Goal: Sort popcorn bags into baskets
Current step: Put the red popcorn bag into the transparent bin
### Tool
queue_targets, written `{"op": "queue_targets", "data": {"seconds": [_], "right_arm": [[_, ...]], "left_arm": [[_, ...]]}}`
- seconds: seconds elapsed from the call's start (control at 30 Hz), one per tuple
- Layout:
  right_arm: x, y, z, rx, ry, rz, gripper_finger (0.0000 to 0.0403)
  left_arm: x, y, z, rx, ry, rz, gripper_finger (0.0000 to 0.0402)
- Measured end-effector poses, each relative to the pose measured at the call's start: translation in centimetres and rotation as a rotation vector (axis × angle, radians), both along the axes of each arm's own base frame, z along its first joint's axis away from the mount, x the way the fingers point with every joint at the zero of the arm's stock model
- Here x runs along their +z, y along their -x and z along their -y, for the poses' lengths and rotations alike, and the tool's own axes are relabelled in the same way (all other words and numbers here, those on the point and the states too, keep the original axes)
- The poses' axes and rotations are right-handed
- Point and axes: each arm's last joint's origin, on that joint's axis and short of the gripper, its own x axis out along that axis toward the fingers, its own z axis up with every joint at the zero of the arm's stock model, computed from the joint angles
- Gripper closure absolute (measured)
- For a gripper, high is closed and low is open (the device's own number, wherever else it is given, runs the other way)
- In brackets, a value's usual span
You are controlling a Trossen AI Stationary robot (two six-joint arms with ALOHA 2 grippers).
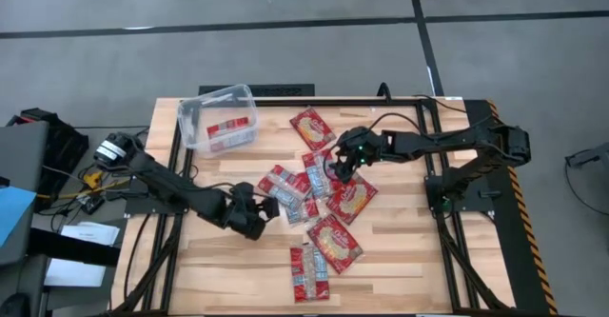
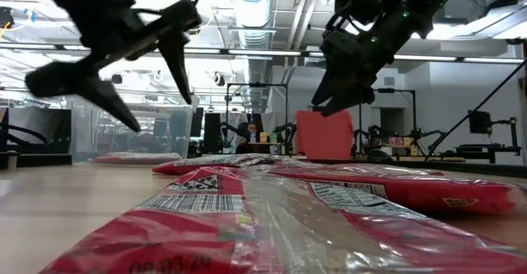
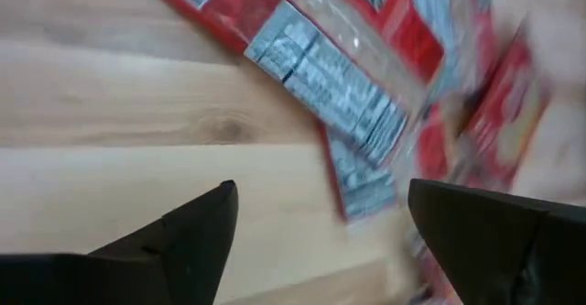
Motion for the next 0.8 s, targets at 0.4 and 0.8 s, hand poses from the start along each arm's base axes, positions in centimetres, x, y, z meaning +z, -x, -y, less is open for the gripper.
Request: {"op": "queue_targets", "data": {"seconds": [0.4, 0.8], "right_arm": [[0.0, 0.0, 0.0, 0.006, 0.004, -0.005, 0.0121], [-0.1, 0.0, 0.0, 0.011, 0.01, -0.008, 0.0121]], "left_arm": [[-6.0, -2.6, -0.9, 0.147, 0.021, 0.125, 0.0093], [-7.3, -4.1, -3.9, 0.246, -0.046, 0.144, 0.011]]}}
